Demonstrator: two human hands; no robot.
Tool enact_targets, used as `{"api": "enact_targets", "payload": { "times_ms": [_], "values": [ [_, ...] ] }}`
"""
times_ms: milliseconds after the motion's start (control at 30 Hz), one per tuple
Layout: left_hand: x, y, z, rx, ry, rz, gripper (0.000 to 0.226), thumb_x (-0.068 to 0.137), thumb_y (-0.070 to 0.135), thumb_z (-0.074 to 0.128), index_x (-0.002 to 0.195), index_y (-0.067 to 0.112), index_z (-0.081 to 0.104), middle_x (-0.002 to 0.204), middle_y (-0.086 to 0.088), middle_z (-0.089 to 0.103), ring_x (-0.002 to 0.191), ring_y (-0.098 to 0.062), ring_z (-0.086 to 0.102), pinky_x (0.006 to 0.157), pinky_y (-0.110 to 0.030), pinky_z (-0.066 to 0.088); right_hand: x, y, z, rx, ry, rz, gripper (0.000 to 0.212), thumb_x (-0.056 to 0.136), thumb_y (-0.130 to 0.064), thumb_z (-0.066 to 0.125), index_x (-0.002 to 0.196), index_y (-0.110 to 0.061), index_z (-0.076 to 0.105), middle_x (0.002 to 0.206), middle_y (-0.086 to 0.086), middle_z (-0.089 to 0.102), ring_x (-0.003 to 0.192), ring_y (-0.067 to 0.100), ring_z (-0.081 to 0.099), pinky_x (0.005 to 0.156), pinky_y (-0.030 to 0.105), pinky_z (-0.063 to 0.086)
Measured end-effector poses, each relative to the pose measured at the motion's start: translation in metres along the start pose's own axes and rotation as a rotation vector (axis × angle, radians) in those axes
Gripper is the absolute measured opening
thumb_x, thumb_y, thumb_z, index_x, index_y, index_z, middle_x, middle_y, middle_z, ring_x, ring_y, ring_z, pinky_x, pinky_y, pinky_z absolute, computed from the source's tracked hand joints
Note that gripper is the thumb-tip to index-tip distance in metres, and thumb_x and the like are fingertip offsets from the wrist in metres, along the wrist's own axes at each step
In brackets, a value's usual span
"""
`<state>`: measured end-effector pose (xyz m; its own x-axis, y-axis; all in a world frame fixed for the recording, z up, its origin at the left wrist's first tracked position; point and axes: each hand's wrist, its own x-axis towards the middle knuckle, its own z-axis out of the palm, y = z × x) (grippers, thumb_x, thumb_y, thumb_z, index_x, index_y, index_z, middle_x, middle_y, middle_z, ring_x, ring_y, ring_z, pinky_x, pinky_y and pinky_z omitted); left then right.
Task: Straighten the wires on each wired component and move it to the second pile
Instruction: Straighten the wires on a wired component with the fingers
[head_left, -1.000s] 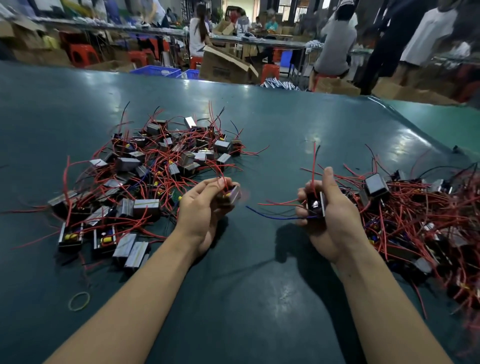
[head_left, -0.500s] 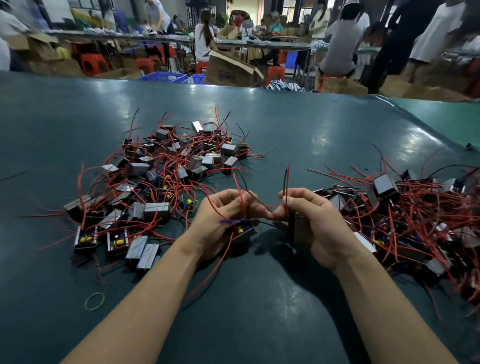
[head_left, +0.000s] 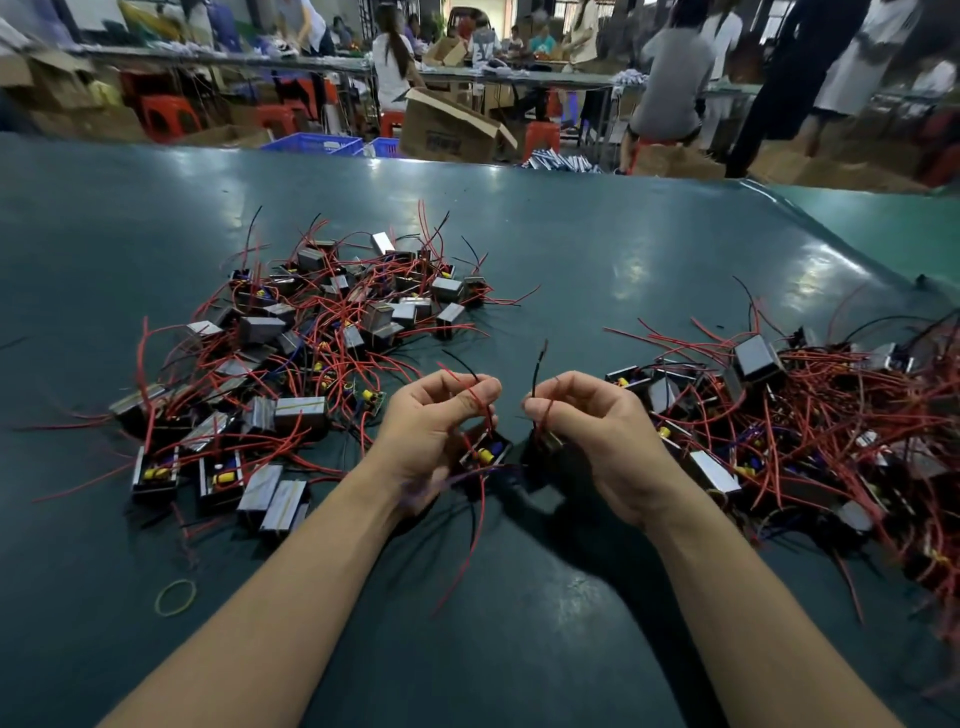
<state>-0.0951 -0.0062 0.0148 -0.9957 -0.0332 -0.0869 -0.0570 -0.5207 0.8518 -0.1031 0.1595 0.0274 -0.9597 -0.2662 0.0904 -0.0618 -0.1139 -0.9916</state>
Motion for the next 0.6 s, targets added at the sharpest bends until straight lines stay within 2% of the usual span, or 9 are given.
{"api": "enact_targets", "payload": {
  "times_ms": [100,200,300,400,467,533,600],
  "values": [
    [-0.0011,0.0,-0.0001,0.068,-0.055,-0.005,0.014,0.063,0.008,0.073,0.072,0.006,0.062,0.064,-0.003,0.066,0.058,-0.012,0.064,0.055,-0.022,0.054,0.0004,0.0007,-0.0017,-0.157,0.045,-0.039,0.011,0.085,-0.002,0.07,0.081,-0.013,0.068,0.071,0.0,0.067,0.068,0.011,0.06,0.064,0.019,0.049],
    [-0.0005,-0.0003,0.0002,0.117,-0.069,0.0,0.006,0.063,0.009,0.074,0.064,0.011,0.069,0.062,-0.006,0.066,0.059,-0.014,0.065,0.056,-0.025,0.055,0.0004,0.0005,0.0002,-0.055,0.022,0.06,0.015,0.088,0.006,0.062,0.093,-0.009,0.063,0.071,0.005,0.071,0.065,0.016,0.066,0.064,0.025,0.056],
    [-0.0011,-0.0002,0.0002,0.082,-0.077,0.002,0.004,0.065,0.008,0.073,0.065,0.01,0.069,0.063,-0.009,0.066,0.055,-0.018,0.066,0.052,-0.033,0.058,-0.0001,-0.0006,0.0029,0.113,0.011,0.12,0.013,0.091,0.005,0.056,0.091,-0.007,0.056,0.072,0.011,0.072,0.064,0.024,0.07,0.065,0.034,0.058],
    [-0.0045,0.001,0.0024,0.113,-0.077,0.013,0.006,0.066,0.011,0.075,0.064,0.012,0.069,0.063,-0.01,0.065,0.05,-0.016,0.063,0.045,-0.025,0.053,-0.0002,0.0,0.0033,0.116,0.014,0.086,0.008,0.088,-0.016,0.065,0.086,-0.011,0.06,0.077,0.011,0.073,0.073,0.02,0.071,0.067,0.029,0.056],
    [-0.0059,0.0003,0.0034,0.166,-0.061,0.043,0.01,0.066,0.017,0.076,0.063,0.014,0.068,0.061,-0.007,0.062,0.051,-0.014,0.061,0.049,-0.023,0.052,0.0004,0.0019,0.0009,-0.069,0.07,-0.023,0.013,0.082,-0.026,0.07,0.081,-0.013,0.068,0.079,0.006,0.074,0.076,0.014,0.067,0.07,0.026,0.054],
    [-0.007,-0.001,0.0049,0.211,-0.056,0.074,0.008,0.066,0.019,0.076,0.066,0.014,0.069,0.06,-0.006,0.062,0.051,-0.014,0.06,0.05,-0.021,0.051,0.0017,0.0039,-0.0022,-0.194,0.105,-0.102,0.008,0.084,-0.02,0.071,0.078,-0.016,0.072,0.074,0.001,0.073,0.07,0.008,0.063,0.066,0.02,0.05],
    [-0.0077,-0.0024,0.0068,0.211,-0.077,0.084,0.012,0.066,0.017,0.073,0.077,0.011,0.073,0.059,-0.005,0.063,0.049,-0.014,0.06,0.049,-0.02,0.05,0.0014,0.0035,-0.0027,-0.097,0.09,-0.067,0.007,0.085,-0.013,0.07,0.08,-0.017,0.073,0.071,-0.001,0.071,0.061,0.006,0.061,0.055,0.016,0.048]
  ]
}}
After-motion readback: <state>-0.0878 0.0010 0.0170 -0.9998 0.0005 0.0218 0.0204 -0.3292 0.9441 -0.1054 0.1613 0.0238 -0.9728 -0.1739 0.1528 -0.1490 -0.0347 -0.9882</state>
